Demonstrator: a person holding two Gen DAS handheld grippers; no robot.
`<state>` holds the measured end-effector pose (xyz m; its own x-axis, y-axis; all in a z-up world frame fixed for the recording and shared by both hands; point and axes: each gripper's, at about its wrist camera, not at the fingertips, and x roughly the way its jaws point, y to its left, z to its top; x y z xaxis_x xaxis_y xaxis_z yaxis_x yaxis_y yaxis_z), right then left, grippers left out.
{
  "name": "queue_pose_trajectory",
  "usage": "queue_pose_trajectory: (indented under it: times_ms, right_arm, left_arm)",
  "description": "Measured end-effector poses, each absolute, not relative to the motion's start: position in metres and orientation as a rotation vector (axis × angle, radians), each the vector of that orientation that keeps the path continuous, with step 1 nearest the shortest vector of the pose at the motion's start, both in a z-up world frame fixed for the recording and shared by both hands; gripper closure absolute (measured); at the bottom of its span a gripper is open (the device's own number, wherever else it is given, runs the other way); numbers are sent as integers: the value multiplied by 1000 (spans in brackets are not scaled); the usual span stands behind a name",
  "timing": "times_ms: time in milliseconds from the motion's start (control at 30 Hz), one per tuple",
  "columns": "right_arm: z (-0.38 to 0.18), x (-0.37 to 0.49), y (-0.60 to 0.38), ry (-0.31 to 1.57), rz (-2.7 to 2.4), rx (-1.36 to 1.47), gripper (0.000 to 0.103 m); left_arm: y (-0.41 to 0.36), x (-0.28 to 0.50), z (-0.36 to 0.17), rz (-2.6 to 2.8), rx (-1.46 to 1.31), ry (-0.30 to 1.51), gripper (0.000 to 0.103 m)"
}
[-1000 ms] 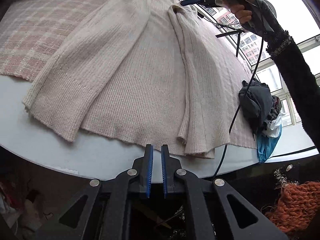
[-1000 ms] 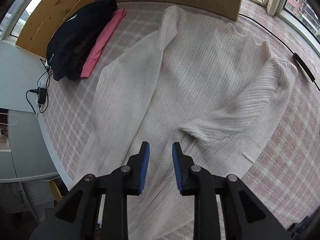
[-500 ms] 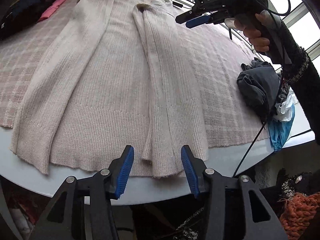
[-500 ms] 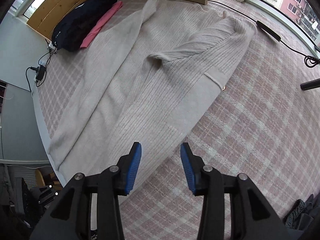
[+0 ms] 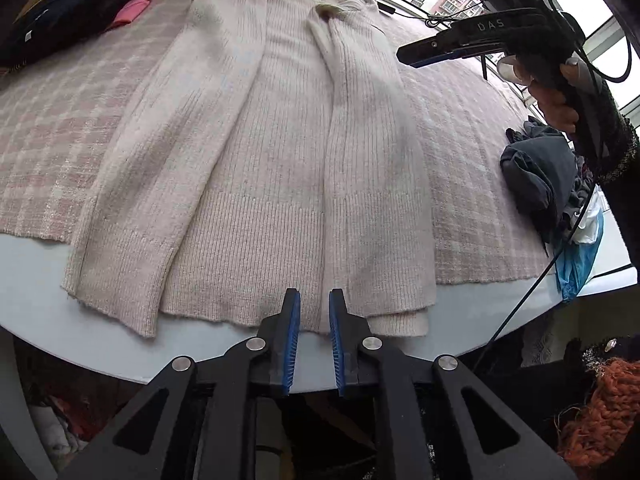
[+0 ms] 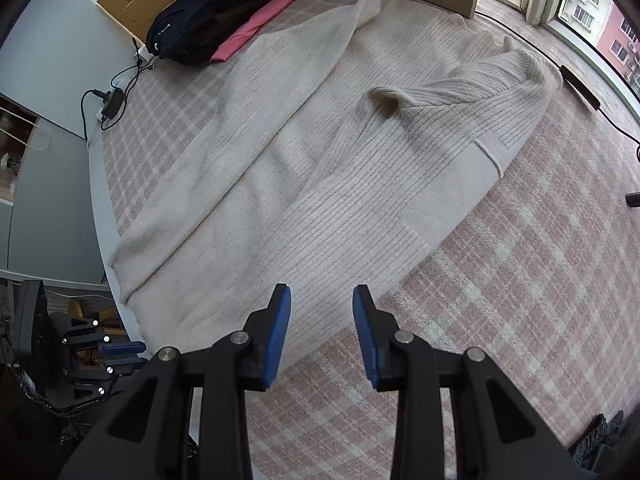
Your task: Fold clothes
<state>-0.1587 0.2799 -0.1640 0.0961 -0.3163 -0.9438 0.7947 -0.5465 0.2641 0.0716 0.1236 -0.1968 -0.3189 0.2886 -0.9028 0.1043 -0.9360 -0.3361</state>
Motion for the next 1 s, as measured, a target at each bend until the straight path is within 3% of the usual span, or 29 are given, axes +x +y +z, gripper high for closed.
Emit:
queue_pose_trajectory:
  times_ms: [100, 200, 267, 367, 467, 667, 833, 1000]
  right_arm:
    - [-179, -146, 268, 548, -1543, 1494, 71]
    - [-199, -136, 256, 606, -1495, 1515, 71]
    - [-197, -133, 252, 642, -1482, 1492, 71]
    - [-172, -151, 254, 552, -1513, 1447, 71]
    - [-164, -184, 245, 552, -1615, 1412, 71]
    - [-202, -228, 210, 537, -1627, 1457, 71]
    - [-155, -258, 250, 370, -1679, 1373, 71]
    - [-138, -340, 300, 279, -1938, 1410, 71]
  left_arm:
    - [132, 69, -184, 2455, -1688, -497, 79]
    - [151, 54, -190, 2439, -1643, -469, 69]
    - [166, 43, -205, 2413, -1697, -362, 71]
    - [180, 39, -210, 2426, -1688, -204, 74]
    - [174, 40, -210, 2412, -1705, -237, 80]
    - [171, 44, -213, 2403, -1714, -247, 80]
    - [158, 42, -200, 2388, -1741, -317, 83]
    - [150, -6, -168, 2413, -1621, -345, 80]
